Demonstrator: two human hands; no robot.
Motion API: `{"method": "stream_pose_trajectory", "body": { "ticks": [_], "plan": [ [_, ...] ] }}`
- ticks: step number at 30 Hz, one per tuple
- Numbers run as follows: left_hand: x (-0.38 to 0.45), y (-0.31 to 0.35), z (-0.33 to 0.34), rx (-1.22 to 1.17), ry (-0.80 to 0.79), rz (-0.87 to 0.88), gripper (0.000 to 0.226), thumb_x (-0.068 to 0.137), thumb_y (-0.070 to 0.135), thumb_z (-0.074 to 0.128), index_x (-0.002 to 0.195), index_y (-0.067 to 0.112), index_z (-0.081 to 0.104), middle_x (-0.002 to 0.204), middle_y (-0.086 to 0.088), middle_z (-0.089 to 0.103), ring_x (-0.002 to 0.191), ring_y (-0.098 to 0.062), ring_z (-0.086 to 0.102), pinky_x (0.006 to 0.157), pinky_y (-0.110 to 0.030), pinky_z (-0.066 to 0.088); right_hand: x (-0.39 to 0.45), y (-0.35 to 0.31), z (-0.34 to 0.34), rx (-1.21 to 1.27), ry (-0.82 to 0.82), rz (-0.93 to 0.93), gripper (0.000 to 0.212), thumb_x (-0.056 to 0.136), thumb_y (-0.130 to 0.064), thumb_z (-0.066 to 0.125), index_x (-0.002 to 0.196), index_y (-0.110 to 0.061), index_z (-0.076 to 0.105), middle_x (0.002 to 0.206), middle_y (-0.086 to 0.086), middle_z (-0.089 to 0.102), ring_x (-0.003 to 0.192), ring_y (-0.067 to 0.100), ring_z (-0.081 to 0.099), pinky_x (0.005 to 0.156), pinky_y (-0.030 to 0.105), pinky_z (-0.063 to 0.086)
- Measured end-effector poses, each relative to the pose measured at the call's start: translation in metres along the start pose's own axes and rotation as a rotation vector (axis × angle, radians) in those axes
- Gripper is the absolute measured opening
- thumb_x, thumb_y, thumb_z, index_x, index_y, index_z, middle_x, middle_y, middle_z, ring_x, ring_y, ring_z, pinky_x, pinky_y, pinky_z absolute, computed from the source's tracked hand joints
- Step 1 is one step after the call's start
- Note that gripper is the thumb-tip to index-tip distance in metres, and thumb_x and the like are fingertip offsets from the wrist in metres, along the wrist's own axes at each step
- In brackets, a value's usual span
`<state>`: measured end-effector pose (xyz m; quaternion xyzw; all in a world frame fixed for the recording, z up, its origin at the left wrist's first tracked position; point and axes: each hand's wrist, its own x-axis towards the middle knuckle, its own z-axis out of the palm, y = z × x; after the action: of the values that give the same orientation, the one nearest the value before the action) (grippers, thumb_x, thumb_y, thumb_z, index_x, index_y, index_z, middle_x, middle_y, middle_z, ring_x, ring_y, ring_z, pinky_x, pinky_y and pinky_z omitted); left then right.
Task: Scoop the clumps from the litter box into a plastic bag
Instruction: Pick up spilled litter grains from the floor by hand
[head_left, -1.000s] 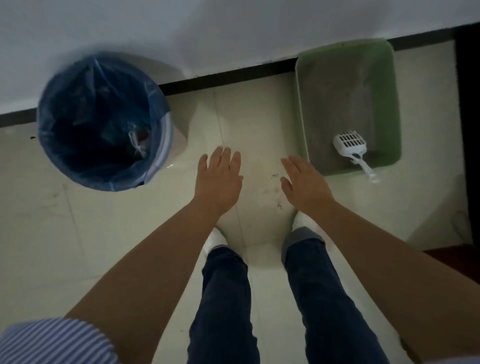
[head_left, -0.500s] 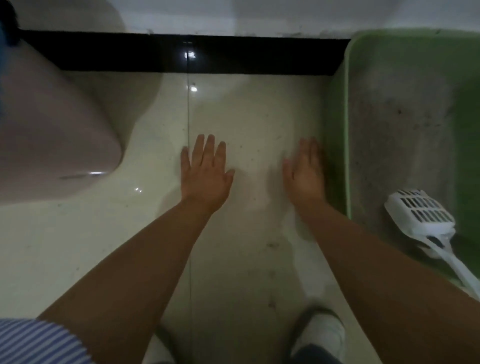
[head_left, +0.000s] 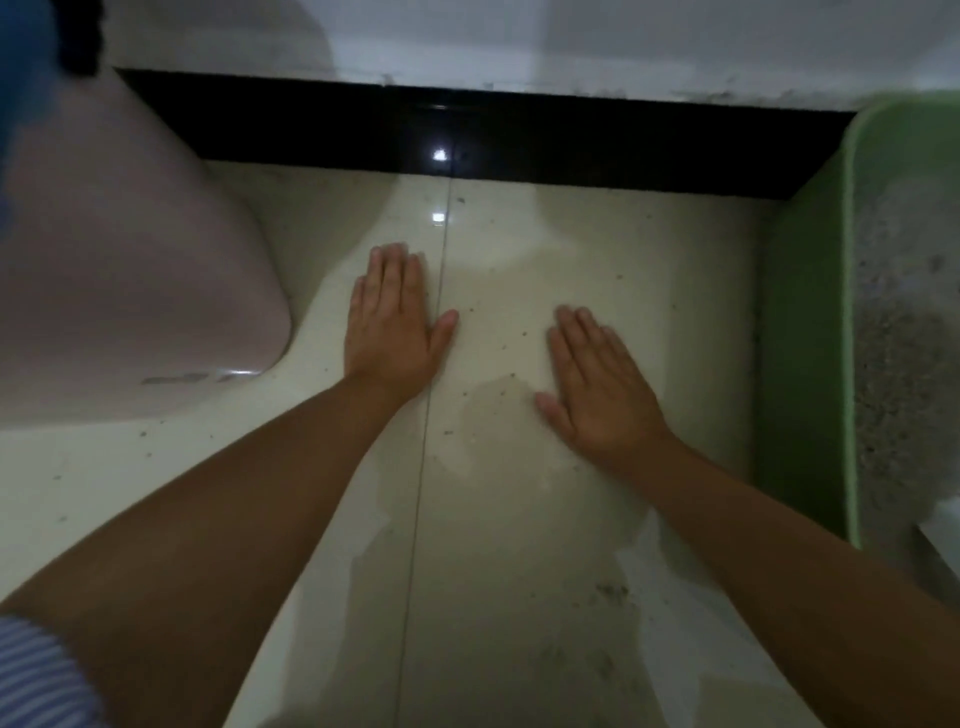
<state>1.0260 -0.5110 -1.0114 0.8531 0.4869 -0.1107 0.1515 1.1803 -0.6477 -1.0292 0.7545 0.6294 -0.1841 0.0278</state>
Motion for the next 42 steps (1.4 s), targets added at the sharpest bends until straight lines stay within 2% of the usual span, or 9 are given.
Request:
{"method": "stream_pose_trajectory", "body": {
  "ticks": [5,11,13,16,23,29,32,36,42],
  "plan": [
    [0.011,0.005,0.008,0.079,-0.035,0.052,0.070,0.098,0.045,0.023,0.150,0.006,-0.004,0.158,-0.011,-0.011,0.146,-0.022,-0.012,0.118,-0.034,-0.007,-0.001,0.003,-0.009,-0.007,0.109,-0.136,0.076,0.097,-0.046,0.004,0.128,0.008,0.048,0.134,0.025,0.050,0.122,0.039,0.050,0.109,0.027,0.012],
    [-0.010,0.056,0.024,0.067,-0.156,0.314,0.074,0.092,0.055,0.004,0.149,0.010,-0.011,0.157,-0.007,-0.016,0.144,-0.014,-0.020,0.113,-0.026,-0.016,0.037,0.046,-0.038,0.197,0.156,0.329,0.074,0.083,-0.041,0.012,0.148,-0.006,0.008,0.157,0.011,0.003,0.146,0.023,0.000,0.118,0.030,0.000],
    [-0.015,0.048,0.023,-0.022,-0.102,0.351,0.086,0.077,0.055,-0.009,0.149,0.009,-0.006,0.158,-0.006,-0.010,0.138,-0.007,-0.021,0.109,-0.021,-0.017,0.046,0.047,-0.037,0.138,0.112,0.315,0.074,0.083,-0.043,0.011,0.148,-0.008,0.007,0.158,0.011,0.001,0.146,0.023,-0.002,0.118,0.031,-0.001],
    [-0.001,0.021,0.011,-0.097,0.104,0.328,0.080,0.084,0.048,0.008,0.148,0.001,0.014,0.156,-0.016,0.013,0.144,-0.021,0.002,0.115,-0.031,0.002,0.053,0.039,-0.029,0.077,0.059,0.218,0.074,0.084,-0.045,0.010,0.148,-0.008,0.006,0.157,0.011,-0.002,0.146,0.023,-0.004,0.116,0.028,-0.005],
    [0.061,-0.005,-0.013,0.090,-0.037,0.343,0.076,0.084,0.046,0.011,0.150,0.007,0.008,0.158,-0.010,0.002,0.147,-0.021,-0.003,0.118,-0.032,-0.001,0.012,0.009,-0.003,-0.032,-0.046,-0.164,0.065,0.097,-0.046,0.005,0.131,0.000,0.037,0.134,0.022,0.051,0.125,0.035,0.049,0.113,0.028,0.011],
    [0.066,0.029,-0.001,0.311,-0.088,0.527,0.063,0.100,0.041,0.015,0.150,0.010,-0.007,0.158,-0.006,-0.013,0.146,-0.016,-0.013,0.116,-0.029,-0.012,-0.006,0.012,-0.021,0.163,0.132,0.114,0.074,0.087,-0.051,0.009,0.145,-0.005,0.008,0.148,0.002,-0.002,0.139,0.015,-0.004,0.108,0.011,-0.015],
    [0.049,0.024,0.008,0.278,-0.031,0.703,0.074,0.094,0.047,-0.006,0.148,0.001,0.015,0.156,-0.018,0.013,0.144,-0.020,0.007,0.114,-0.026,-0.004,0.026,0.026,-0.027,0.264,0.183,0.271,0.071,0.086,-0.043,0.011,0.147,-0.007,0.004,0.157,0.006,-0.003,0.143,0.015,-0.010,0.112,0.020,-0.010],
    [0.018,-0.003,0.018,0.272,-0.038,0.820,0.071,0.100,0.041,0.001,0.130,-0.002,0.050,0.132,-0.019,0.055,0.125,-0.029,0.051,0.109,-0.030,0.019,0.058,0.030,-0.031,0.265,0.173,0.359,0.074,0.083,-0.040,0.011,0.148,-0.006,0.009,0.157,0.012,0.003,0.146,0.023,0.000,0.117,0.030,-0.001],
    [-0.011,-0.049,0.004,0.139,0.008,0.663,0.065,0.100,0.042,0.008,0.133,-0.007,0.035,0.133,-0.028,0.050,0.129,-0.031,0.031,0.115,-0.022,0.005,0.068,0.008,-0.024,0.106,0.123,0.083,0.090,0.074,-0.053,-0.003,0.147,-0.004,0.014,0.156,0.018,0.006,0.146,0.028,0.003,0.117,0.032,-0.002]
  ]
}}
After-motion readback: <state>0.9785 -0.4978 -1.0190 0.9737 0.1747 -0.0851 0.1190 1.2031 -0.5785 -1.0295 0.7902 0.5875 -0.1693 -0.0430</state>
